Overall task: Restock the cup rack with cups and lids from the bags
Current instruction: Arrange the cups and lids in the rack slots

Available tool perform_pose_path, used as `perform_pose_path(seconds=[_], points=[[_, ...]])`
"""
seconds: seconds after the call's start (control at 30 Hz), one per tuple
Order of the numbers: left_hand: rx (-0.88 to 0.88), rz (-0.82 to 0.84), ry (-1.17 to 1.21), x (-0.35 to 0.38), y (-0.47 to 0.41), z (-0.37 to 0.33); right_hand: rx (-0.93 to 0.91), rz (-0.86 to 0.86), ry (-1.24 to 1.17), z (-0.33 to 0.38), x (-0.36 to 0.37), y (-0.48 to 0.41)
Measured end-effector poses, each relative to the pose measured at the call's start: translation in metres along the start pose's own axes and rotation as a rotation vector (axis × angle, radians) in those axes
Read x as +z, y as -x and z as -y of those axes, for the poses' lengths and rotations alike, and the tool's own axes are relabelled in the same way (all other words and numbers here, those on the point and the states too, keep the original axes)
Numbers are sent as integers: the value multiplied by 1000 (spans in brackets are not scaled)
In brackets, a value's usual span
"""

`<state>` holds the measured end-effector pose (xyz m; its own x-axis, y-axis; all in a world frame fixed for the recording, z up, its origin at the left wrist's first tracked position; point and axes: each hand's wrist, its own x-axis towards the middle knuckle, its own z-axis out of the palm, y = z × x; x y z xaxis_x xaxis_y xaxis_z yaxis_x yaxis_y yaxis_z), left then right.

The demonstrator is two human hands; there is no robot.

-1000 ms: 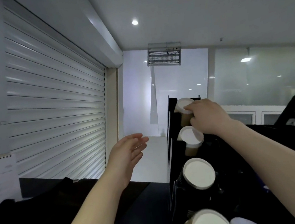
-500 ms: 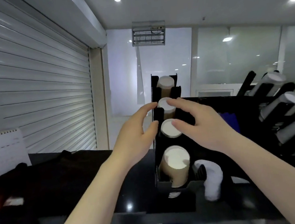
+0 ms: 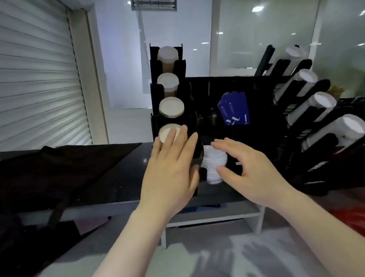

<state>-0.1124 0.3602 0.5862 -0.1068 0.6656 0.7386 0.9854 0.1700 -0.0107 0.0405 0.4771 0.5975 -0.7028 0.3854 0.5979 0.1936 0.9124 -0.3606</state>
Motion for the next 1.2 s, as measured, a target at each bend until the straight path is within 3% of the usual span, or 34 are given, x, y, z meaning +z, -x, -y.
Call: perform_pose_path(seconds=[0.17,0.4,0.57,0.8,1.2], points=[[-27,41,-116,29,3,-28,-6,35,59,-46,-5,6],[-289,-31,-128,59,-1,-67,-37,161,77,-120,-23,1],[-380,-68,-177,64,-6,-80,-90,194,40,-142,-12,-20],[-366,-46,-159,61,-5,-80,-163,234,86,-135,16,-66],[-343,-85,-86,68,-1,-70,-35,485,176,-133,47,-112]])
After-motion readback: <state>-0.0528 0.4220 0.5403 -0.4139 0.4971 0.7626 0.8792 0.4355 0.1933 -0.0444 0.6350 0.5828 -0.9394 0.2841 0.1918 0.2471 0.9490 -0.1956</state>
